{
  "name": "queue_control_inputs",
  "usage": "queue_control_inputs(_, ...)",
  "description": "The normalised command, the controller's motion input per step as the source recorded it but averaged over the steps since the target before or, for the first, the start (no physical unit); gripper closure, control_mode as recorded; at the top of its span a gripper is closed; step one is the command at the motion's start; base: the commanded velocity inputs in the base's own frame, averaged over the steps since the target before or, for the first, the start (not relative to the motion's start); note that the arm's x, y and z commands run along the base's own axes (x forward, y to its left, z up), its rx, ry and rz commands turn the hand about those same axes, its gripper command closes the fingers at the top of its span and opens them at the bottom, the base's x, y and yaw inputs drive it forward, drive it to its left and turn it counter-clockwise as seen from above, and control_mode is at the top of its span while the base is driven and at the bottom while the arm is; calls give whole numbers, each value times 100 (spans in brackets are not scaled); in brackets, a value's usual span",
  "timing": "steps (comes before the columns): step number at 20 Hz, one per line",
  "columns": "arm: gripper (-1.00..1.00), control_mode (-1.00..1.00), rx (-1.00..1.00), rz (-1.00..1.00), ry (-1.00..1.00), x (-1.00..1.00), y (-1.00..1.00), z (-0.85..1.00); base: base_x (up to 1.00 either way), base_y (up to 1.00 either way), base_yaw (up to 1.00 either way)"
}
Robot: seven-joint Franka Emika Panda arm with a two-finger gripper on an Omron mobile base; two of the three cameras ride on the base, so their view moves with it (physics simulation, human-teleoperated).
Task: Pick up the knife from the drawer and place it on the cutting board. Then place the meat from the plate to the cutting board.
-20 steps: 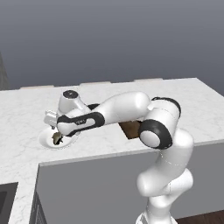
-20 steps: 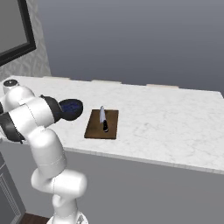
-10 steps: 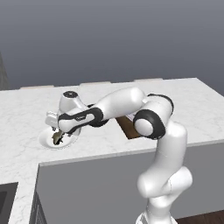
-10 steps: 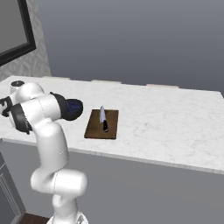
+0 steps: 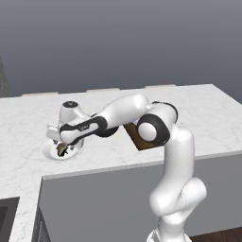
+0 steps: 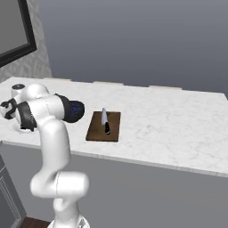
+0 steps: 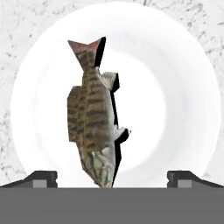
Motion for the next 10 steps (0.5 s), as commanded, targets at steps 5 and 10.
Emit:
queue_control_inputs(5,-100,-100,-3,0,4,23,11,-21,0,0,0)
queue_control_inputs(10,-100,-100,-2,0,3,19,6,-17,0,0,0)
